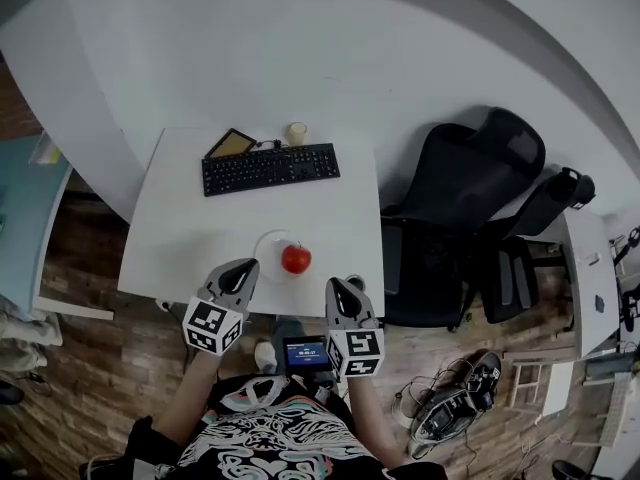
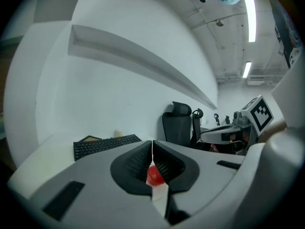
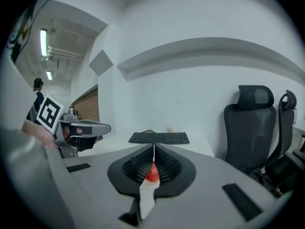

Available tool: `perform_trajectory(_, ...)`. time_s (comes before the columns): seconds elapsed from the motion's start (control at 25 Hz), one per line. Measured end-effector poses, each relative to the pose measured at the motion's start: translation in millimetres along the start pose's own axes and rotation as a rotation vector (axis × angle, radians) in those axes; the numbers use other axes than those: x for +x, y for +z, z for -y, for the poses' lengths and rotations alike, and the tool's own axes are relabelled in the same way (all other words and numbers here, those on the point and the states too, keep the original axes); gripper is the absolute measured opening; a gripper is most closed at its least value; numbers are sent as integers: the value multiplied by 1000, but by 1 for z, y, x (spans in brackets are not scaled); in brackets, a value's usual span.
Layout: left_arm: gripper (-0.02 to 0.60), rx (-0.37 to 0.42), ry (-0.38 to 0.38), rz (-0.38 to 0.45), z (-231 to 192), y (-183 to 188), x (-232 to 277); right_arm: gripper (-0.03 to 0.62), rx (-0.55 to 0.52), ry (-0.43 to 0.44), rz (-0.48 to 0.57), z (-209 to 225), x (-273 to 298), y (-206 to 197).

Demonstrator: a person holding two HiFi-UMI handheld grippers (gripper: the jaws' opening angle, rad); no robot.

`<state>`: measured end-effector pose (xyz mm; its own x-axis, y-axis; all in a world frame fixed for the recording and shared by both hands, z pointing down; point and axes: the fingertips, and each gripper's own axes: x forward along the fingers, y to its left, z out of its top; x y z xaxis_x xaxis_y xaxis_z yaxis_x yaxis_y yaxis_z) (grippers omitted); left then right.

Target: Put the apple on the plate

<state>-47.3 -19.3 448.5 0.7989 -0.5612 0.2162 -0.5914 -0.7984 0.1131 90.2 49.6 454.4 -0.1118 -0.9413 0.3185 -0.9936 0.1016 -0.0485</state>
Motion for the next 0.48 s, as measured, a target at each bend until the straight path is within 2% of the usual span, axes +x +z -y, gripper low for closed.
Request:
perform_trajectory(0.24,20,76,42,74,20,26,-36,29,-20,4,99,-14,-38,32)
perform_trajectory(0.48,20,53,96,101,42,33,-67,29,-26,23,148,-21,-77,37)
